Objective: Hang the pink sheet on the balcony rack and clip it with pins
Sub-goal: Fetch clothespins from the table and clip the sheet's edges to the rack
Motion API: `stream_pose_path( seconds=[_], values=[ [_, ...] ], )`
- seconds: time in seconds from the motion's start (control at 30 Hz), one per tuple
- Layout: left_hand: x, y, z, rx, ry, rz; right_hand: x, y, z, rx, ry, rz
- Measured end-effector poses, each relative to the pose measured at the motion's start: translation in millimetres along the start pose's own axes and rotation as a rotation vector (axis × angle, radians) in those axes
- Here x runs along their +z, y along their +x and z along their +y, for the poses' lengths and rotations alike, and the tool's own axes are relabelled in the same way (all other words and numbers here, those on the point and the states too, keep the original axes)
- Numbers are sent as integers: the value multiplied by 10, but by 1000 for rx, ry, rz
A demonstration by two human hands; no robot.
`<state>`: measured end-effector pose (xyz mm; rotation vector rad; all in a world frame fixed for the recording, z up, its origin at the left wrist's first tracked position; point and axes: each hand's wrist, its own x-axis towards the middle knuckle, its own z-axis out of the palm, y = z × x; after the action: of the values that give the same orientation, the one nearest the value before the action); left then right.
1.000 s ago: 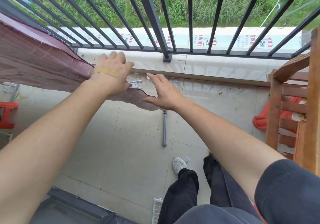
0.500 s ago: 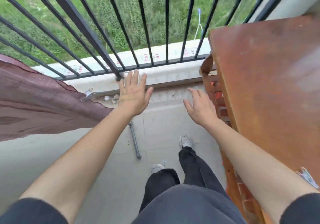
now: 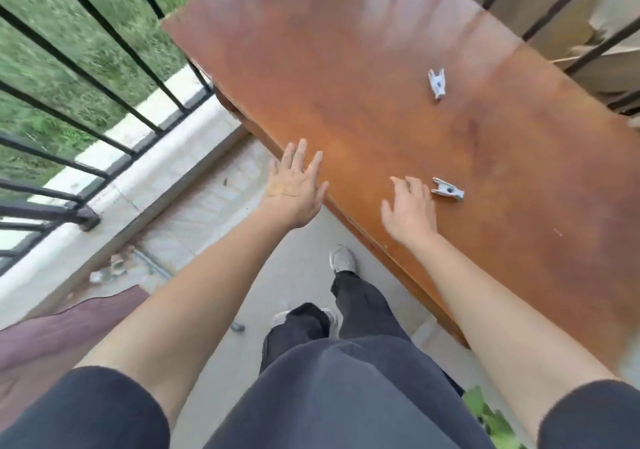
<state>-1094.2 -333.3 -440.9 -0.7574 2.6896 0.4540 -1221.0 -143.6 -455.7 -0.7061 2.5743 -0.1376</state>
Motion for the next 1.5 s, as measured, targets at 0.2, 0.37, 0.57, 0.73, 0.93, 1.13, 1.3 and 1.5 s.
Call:
stream_pose_path(
  seconds=[0.2,0.37,0.57,0.73,0.93,1.13,1.3,1.5],
  values=[
    [501,231,487,50,-25,-273,41,183,603,234,-74,-110],
    [607,165,580,1,-29,-302,-39,415,875,91,-155,38],
    [212,-29,192,-115,-94,-270,-160,549,410,-162,-163,-5],
    [-319,-841,-635,-432,-177,59,-273,500,-1071,-573,-43,-75],
    [-615,-2888,-1473,-924,-195,443,-169,-521,-3219,-1113,50,-232],
    [-159,-5286,-1717,-1501,-213,606,369,-2675,-4537,-1650,-38,-304],
    [403,-7079,-1763,-1840,-253,581,911,-4626,-5093,-1923,-34,-419],
    [585,-8634,-1761,-2083,-275,685,1243,-6431,-5537,-2012,59,-652]
  ],
)
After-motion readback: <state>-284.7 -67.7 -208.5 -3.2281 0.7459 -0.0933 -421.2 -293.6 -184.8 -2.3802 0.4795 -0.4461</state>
